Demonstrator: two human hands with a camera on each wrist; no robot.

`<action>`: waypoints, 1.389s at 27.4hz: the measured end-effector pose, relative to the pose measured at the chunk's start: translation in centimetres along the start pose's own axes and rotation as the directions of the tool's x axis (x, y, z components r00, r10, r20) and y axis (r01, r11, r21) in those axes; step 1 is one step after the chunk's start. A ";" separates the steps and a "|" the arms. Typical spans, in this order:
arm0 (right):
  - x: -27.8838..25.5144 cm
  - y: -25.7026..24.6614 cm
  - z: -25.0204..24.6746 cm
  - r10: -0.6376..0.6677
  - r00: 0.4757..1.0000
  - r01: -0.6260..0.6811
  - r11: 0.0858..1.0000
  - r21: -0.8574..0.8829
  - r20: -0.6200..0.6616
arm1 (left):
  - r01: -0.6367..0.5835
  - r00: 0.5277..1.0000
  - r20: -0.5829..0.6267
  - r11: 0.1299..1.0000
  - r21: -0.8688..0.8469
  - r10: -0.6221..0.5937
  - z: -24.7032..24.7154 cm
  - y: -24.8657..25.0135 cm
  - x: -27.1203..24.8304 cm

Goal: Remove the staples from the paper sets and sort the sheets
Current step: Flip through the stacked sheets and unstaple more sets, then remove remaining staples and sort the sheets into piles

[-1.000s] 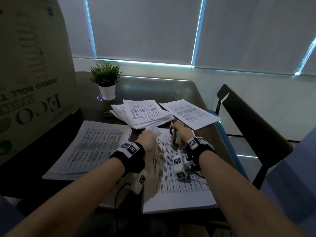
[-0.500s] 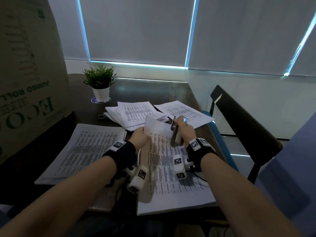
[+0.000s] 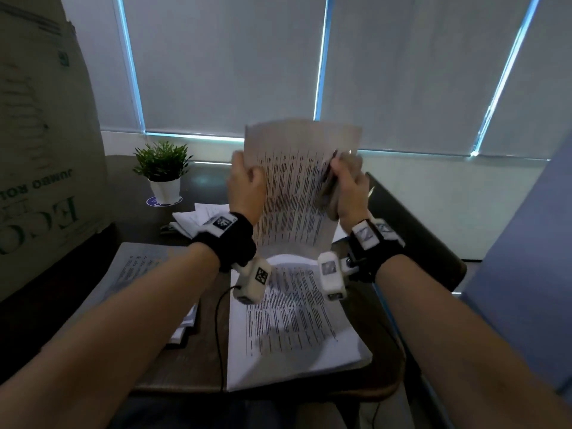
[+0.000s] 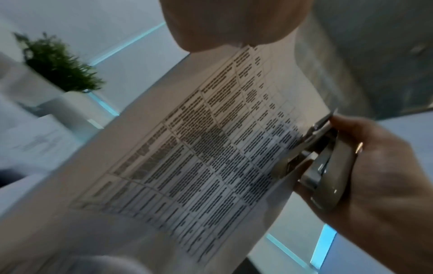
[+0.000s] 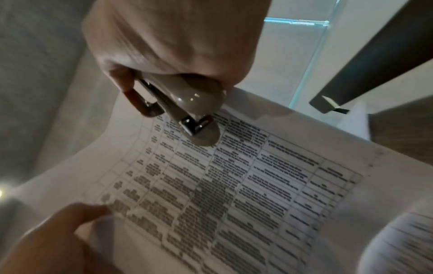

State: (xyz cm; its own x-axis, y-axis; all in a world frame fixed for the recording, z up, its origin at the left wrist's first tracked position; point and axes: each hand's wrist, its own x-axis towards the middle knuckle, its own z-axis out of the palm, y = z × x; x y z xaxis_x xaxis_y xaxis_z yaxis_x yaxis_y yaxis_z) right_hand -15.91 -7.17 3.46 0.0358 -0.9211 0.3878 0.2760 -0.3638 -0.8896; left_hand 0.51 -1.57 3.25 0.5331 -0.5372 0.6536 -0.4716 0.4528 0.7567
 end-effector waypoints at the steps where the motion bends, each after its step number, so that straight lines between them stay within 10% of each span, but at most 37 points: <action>1: -0.7 1.5 -0.2 0.059 0.998 -0.060 0.997 -0.047 -0.022 | 0.058 0.998 0.035 0.998 0.026 -0.059 0.3 -1.1 -1.0; 4: -1.4 3.1 -1.1 0.024 0.995 -0.040 0.984 -0.176 -0.093 | 0.113 0.992 0.054 0.990 0.090 -0.118 1.1 -2.1 -1.8; 7: 0.1 -1.8 -0.7 -0.417 0.868 0.326 0.888 -0.323 -0.268 | 0.030 0.997 0.064 0.989 0.145 -0.040 1.4 -0.1 0.4; 11: 4.0 -10.0 0.9 -0.541 0.756 0.572 0.820 -0.029 -0.369 | -0.125 0.973 0.219 0.955 0.270 0.065 2.6 3.2 1.4; 19: 7.4 -12.7 2.1 -0.327 0.930 0.342 0.937 0.070 -0.168 | -0.247 0.924 0.359 0.926 0.286 0.136 5.7 6.7 1.4; 30: 9.0 -12.9 1.2 -0.262 0.942 0.265 0.964 -0.017 -0.207 | -0.278 0.866 0.460 0.953 0.120 0.195 7.6 6.4 0.1; 34: 9.7 -11.5 0.5 -0.283 0.905 0.301 0.954 0.009 -0.318 | -0.065 0.763 0.642 0.980 0.186 -0.071 6.5 1.0 -1.5; 38: 10.3 -7.8 -0.9 -0.182 0.850 0.254 0.964 0.082 -0.494 | 0.277 0.812 0.410 0.893 0.355 -0.415 5.2 -6.2 -0.3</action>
State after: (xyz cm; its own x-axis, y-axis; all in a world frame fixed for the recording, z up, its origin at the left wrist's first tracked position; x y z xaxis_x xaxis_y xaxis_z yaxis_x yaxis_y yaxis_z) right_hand -18.53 -13.99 14.19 -0.4939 -0.7857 0.3725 0.3537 -0.5729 -0.7394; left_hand -0.33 -7.90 -1.67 0.3409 -0.9160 0.2115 -0.5226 0.0024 0.8526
